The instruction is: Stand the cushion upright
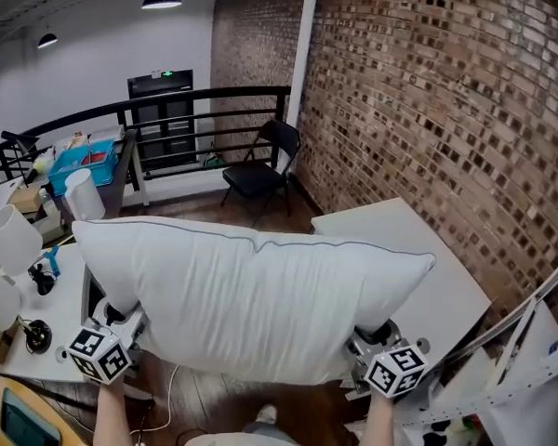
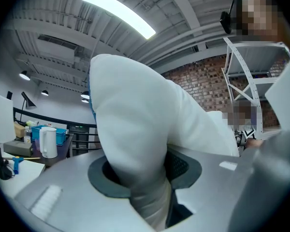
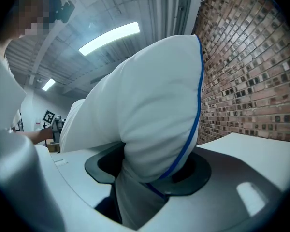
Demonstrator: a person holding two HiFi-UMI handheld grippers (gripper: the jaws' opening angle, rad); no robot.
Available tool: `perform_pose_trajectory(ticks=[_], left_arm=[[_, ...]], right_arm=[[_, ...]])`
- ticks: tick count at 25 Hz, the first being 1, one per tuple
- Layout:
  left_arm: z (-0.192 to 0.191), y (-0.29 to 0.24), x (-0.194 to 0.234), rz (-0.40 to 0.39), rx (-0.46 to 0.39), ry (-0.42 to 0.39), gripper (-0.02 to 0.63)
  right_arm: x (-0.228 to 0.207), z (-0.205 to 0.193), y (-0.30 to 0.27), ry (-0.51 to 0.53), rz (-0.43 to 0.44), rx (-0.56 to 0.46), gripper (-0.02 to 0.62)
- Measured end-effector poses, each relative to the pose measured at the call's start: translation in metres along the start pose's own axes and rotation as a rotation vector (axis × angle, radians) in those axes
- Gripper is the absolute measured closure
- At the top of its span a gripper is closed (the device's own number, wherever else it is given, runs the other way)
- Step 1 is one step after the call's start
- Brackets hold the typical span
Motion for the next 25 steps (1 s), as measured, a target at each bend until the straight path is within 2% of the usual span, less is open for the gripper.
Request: perform_pose_trajectory(ticks=[10, 18, 25], left_arm=[[0.023, -0.113, -0.025, -0.062, 0.017, -0.012, 0.44], [0.033, -0.195, -0.08, -0.164, 0.028, -0.026, 0.44], [0.03, -0.245, -0.112, -0.244, 0.04, -0.046, 0.44]], right_arm=[[-0.086, 0.026, -0.021, -0.012, -0.071, -0.017, 0.325], [-0.156, 0.032, 0.005, -0.019, -0.191, -0.039, 0.327], [-0.19, 0.022, 0.029, -0.049, -0.281, -0.051, 0.327]])
Point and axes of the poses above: the fingertips, and each gripper's own axes: y backward along the fingers, x to its left, z out of its top, the point moved 2 cm from there along y, backward along the fingers, and after that the axes turned 7 degrees about x, right-handed, at the moved point
